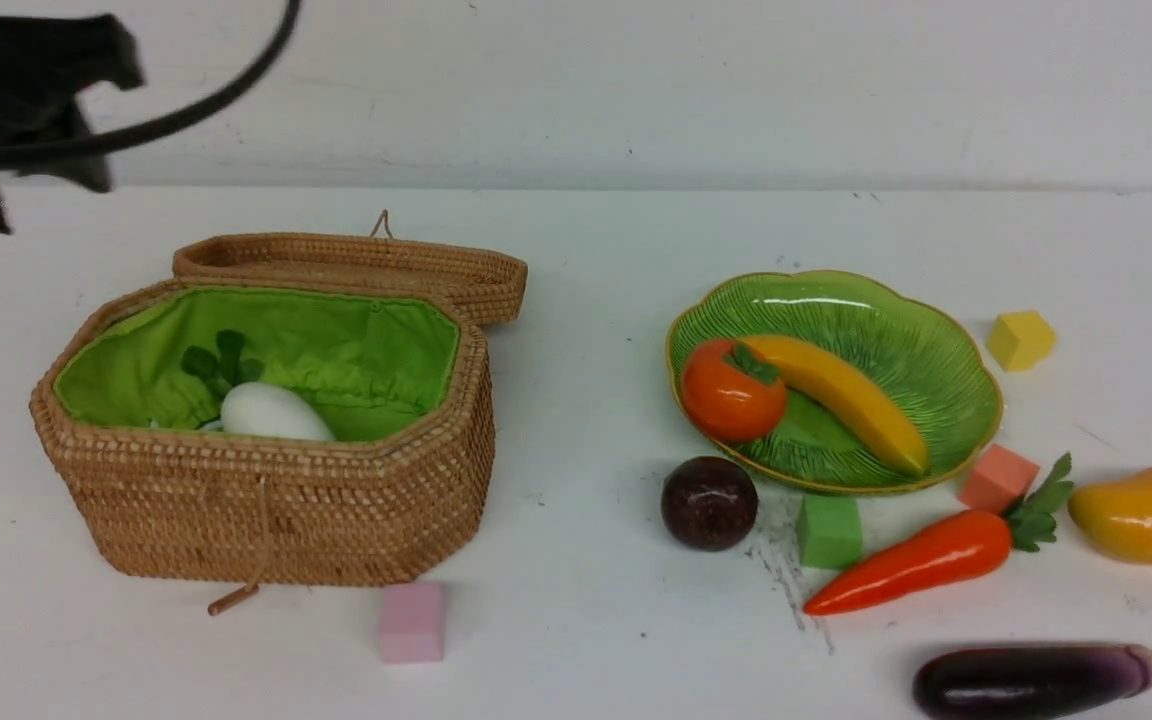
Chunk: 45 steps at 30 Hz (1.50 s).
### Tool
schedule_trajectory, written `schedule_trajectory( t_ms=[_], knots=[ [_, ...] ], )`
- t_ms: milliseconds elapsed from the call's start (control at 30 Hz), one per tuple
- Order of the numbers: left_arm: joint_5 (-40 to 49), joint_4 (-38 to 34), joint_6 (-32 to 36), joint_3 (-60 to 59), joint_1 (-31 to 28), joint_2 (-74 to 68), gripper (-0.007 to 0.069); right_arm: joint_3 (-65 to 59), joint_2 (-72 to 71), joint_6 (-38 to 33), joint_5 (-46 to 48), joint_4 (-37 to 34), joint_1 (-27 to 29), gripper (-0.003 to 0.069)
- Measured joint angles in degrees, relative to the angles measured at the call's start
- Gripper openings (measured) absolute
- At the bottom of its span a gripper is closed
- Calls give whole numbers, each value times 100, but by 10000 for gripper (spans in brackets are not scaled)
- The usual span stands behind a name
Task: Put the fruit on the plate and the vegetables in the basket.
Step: Use the right arm to grab a mango and put it into the right plate
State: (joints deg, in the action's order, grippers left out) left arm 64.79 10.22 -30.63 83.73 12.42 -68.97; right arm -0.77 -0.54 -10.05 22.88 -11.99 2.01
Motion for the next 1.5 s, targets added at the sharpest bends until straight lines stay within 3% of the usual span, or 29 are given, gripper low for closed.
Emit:
schedule_trajectory(
  t_ms=[33,67,100,233,433,633,1200,1300,1500],
  knots=[
    [48,0,0,0,0,0,298,0,0,0,0,0,0,242],
    [390,-8,62,-5,0,473,193,0,0,0,0,0,0,242],
    [525,-31,80,-46,0,721,135,0,0,0,0,0,0,242],
    [665,-381,212,-590,0,1559,-13,0,0,0,0,0,0,242],
    [384,-1314,605,-2640,0,2782,-13,0,0,0,0,0,0,242],
    [88,-1777,636,-3695,0,3231,-13,0,0,0,0,0,0,242],
    [-335,-1254,764,-4086,0,3284,-13,0,0,0,0,0,0,242],
    [-918,-1135,764,-4106,0,3284,-13,0,0,0,0,0,0,242],
    [-3149,-774,863,-4896,-19,4116,-13,0,0,0,0,0,0,242]
  ],
)
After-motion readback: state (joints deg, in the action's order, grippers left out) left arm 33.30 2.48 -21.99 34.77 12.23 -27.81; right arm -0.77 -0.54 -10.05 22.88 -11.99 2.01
